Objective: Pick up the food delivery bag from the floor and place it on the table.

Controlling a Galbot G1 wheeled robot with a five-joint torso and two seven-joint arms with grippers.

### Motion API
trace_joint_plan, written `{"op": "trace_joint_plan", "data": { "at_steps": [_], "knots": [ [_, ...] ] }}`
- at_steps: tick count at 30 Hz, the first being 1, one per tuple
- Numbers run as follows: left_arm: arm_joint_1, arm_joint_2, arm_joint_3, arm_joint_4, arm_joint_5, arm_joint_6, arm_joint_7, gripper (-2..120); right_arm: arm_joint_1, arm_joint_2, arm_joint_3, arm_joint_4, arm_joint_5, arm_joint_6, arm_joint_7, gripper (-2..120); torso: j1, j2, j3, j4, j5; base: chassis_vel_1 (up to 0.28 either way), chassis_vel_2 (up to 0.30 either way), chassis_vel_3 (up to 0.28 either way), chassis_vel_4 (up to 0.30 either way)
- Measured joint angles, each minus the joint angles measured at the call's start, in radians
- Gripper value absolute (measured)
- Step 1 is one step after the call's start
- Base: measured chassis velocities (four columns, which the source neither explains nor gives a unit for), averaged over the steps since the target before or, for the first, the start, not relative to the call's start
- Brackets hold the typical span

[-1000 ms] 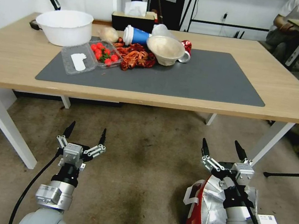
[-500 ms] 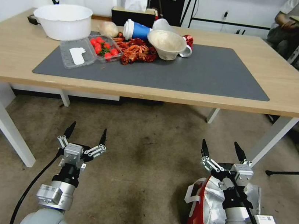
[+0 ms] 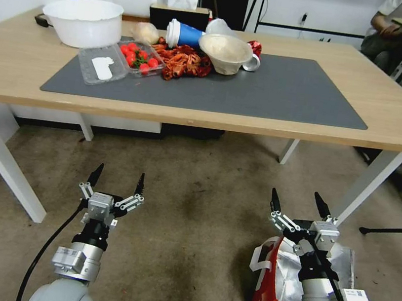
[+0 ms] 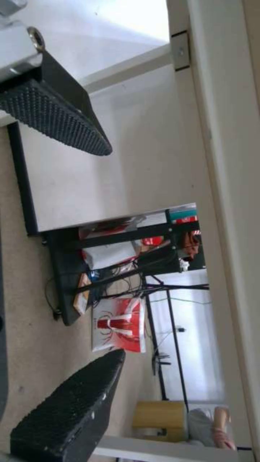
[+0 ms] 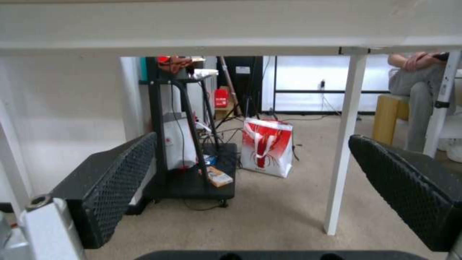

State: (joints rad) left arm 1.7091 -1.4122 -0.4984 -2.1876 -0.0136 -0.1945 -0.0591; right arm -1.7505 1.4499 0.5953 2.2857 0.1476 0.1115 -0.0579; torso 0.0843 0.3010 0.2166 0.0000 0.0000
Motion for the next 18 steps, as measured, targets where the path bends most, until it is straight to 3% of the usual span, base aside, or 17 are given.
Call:
{"op": "trace_joint_plan", "data": {
  "at_steps": [18],
  "knots": [
    [-0.001, -0.003, -0.004, 0.006, -0.004, 0.001, 0.0, 100, 0.002, -0.004, 0.004, -0.018, 0.006, 0.006, 0.001, 100, -0.019, -0.071, -0.051, 0.0, 0.0, 0.0, 0.0, 0.0, 0.0]
  ]
}}
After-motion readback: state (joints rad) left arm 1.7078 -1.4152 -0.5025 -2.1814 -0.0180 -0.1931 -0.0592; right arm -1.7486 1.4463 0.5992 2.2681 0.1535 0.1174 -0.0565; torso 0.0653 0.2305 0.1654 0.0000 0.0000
